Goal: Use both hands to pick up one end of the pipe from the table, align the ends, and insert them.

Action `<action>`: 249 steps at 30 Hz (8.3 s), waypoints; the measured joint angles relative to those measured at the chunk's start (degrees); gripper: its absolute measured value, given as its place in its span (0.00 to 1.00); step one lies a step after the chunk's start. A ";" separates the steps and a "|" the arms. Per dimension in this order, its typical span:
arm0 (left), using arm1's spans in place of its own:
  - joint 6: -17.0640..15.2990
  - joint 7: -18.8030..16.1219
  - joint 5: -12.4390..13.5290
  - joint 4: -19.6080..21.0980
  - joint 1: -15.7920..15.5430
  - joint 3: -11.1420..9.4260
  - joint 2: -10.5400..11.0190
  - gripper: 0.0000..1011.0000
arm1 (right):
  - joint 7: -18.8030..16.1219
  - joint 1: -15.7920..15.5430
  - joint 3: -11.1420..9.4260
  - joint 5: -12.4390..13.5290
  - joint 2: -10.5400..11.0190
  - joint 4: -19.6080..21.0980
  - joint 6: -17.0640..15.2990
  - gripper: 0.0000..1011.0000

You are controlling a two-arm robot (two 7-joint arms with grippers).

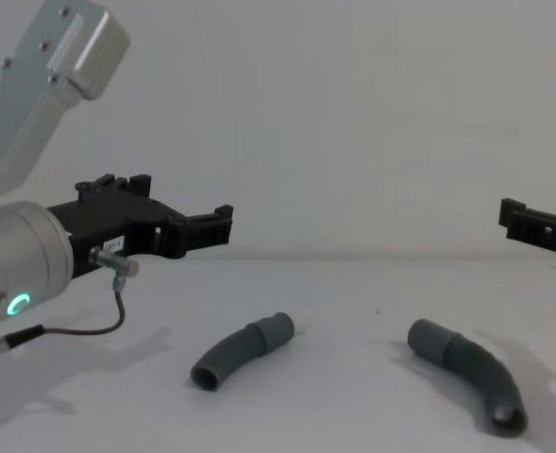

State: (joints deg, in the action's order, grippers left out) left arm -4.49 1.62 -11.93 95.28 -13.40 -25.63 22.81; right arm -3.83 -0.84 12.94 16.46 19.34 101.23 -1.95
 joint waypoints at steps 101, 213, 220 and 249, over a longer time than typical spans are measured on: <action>-22.73 27.10 -4.72 -20.05 -19.62 -7.32 -2.28 0.99 | 0.00 0.00 0.00 0.00 0.00 0.00 0.00 0.99; -23.40 27.13 -5.28 -20.93 -20.06 -7.61 -2.70 0.35 | -5.22 5.20 4.84 1.54 0.23 1.55 -33.32 0.99; -23.40 27.13 -5.27 -20.93 -20.06 -7.62 -2.71 0.35 | -5.33 6.02 5.07 1.04 -0.20 0.30 -33.85 0.99; -23.40 27.13 -5.27 -20.93 -20.06 -7.61 -2.70 0.35 | -5.85 7.47 4.96 -0.39 -0.99 -2.09 -35.01 0.74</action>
State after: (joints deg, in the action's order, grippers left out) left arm -27.89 28.75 -17.20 74.35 -33.46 -33.24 20.11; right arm -9.68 6.63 17.90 16.08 18.34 99.14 -36.96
